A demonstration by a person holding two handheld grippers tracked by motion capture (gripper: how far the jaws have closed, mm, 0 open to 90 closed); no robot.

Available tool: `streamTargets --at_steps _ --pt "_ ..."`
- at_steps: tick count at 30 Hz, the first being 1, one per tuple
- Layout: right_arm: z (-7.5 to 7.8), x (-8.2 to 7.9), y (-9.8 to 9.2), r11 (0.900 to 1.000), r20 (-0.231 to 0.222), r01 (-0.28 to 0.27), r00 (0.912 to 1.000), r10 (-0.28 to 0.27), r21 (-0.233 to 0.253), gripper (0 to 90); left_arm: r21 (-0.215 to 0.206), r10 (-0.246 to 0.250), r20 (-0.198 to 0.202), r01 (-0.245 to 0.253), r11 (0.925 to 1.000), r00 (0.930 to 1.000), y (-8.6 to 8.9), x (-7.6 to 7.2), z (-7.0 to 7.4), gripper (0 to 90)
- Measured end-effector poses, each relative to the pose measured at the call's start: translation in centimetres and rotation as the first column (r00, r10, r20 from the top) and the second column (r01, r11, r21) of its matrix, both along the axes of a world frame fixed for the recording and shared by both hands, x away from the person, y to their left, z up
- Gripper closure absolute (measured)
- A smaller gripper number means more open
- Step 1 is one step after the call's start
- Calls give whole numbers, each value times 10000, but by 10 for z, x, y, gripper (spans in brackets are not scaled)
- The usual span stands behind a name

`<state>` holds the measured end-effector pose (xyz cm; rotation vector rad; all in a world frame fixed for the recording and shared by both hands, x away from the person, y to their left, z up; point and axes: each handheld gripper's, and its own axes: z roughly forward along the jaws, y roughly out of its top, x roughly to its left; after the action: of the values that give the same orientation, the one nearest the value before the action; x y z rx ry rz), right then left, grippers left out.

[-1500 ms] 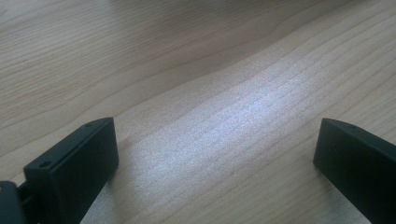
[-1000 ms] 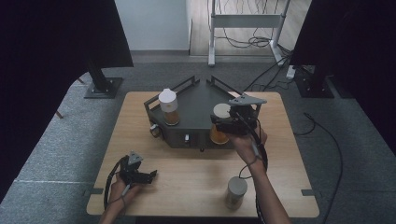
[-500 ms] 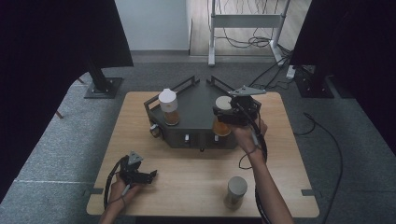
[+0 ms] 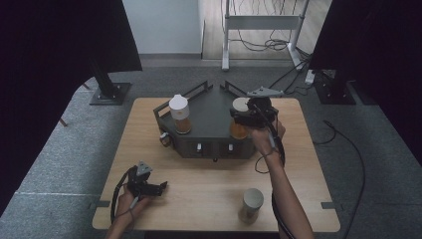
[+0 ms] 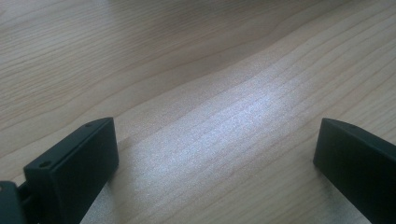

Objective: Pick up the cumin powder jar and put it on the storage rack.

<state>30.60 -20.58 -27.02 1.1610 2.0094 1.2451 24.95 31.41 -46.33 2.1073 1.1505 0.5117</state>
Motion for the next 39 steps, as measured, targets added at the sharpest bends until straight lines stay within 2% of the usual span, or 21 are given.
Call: streamTargets --at_steps 21,30,39 --pt "-12 24 8 9991 255 426 9988 -424 -88 331 1 0 4 0 10000 10000 0 0 0 0" --pt "-18 37 13 9981 93 591 9982 -589 -162 331 -1 0 4 0 10000 10000 0 0 0 0" --pt "-19 40 18 9981 3 593 9982 -593 -189 331 0 -18 0 18 10000 10000 0 0 0 0"
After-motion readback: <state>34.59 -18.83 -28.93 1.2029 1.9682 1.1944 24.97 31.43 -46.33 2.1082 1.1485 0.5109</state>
